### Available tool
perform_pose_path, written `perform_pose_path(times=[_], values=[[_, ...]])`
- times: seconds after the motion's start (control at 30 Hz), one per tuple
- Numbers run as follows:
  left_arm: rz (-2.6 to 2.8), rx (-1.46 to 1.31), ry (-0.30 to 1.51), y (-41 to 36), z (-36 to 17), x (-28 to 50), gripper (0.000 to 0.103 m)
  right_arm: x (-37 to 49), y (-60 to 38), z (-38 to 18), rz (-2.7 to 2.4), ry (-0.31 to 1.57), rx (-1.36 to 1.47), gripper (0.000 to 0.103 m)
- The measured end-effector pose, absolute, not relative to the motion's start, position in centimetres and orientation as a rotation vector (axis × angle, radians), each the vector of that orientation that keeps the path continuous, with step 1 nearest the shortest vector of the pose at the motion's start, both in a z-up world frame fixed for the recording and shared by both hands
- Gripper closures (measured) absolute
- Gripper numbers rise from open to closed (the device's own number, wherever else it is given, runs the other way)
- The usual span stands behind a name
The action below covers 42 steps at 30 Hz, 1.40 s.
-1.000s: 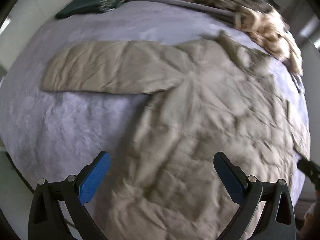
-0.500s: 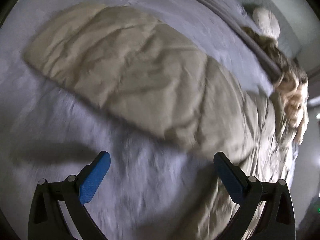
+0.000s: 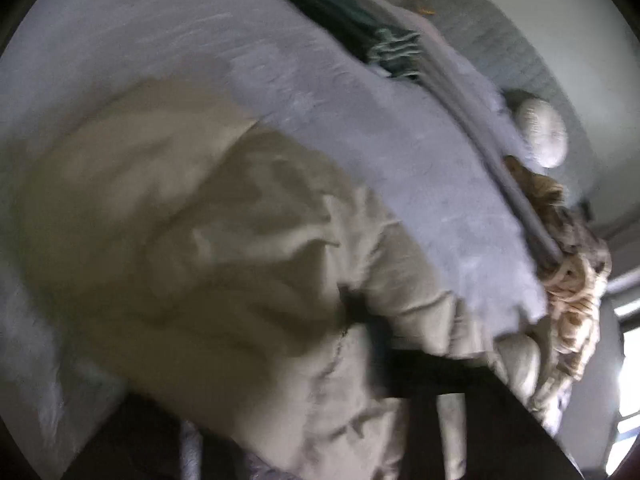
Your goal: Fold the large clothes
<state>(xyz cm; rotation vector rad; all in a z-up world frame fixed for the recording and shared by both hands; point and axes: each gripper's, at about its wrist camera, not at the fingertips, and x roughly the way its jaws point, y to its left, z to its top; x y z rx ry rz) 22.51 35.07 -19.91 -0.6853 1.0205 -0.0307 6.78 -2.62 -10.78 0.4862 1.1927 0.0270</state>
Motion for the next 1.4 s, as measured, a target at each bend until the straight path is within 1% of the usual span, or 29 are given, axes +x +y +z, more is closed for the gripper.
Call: perform_pose_path(times=[0.03,0.1,0.13,0.17,0.2,0.27,0.37,0.47,0.6,0.77,0.87,1.0,1.17,1.3,1.37,1.4], values=[[-0.043,-0.675,1.010,35.0,-19.3,22.3,0.092,7.4,-2.5,-10.8,0.030,1.185,0.497,0.002],[-0.044,-0.588,0.968,34.8,-17.0,21.6,0.092,8.4,-2.1,-10.9,0.045,1.164,0.519,0.029],[-0.052,-0.540,0.947,34.7,-15.8,21.1,0.092,9.3,-1.8,-11.3,0.055,1.167,0.527,0.064],[-0.063,-0.513,0.931,34.3,-14.8,20.6,0.092,10.1,-1.5,-11.8,0.059,1.178,0.542,0.086],[-0.080,-0.496,0.914,34.3,-13.8,20.2,0.092,10.9,-1.2,-12.3,0.067,1.181,0.568,0.089],[-0.120,-0.478,0.877,33.6,-11.3,19.3,0.092,12.2,-0.7,-13.2,0.092,1.165,0.616,0.093],[-0.199,-0.446,0.827,32.0,-8.0,18.2,0.092,14.2,0.8,-14.7,0.142,1.148,0.660,0.093],[-0.305,-0.412,0.797,29.2,-5.3,17.6,0.092,15.3,2.5,-17.3,0.171,1.203,0.698,0.093],[-0.461,-0.369,0.807,24.0,-3.3,17.1,0.092,15.9,3.9,-19.9,0.189,1.262,0.705,0.094],[-0.616,-0.301,0.834,15.3,-2.3,16.6,0.092,15.7,3.7,-19.6,0.251,1.294,0.749,0.094],[-0.678,-0.224,0.858,9.7,-2.7,16.1,0.092,13.7,0.4,-18.0,0.232,1.259,0.797,0.094],[-0.727,-0.081,0.897,2.6,-4.5,14.2,0.092,10.5,-5.5,-15.4,0.116,1.195,0.750,0.094],[-0.685,0.158,0.962,-4.1,-10.7,11.9,0.092,7.1,-13.3,-13.2,-0.056,1.135,0.672,0.094],[-0.634,0.232,1.036,-6.2,-14.6,11.2,0.091,6.0,-17.0,-13.3,-0.126,1.126,0.674,0.094],[-0.613,0.262,1.033,-6.2,-15.1,10.9,0.087,6.1,-17.8,-13.8,-0.138,1.128,0.691,0.094],[-0.616,0.267,1.029,-6.3,-15.0,10.7,0.081,6.4,-18.0,-14.0,-0.141,1.129,0.697,0.094]])
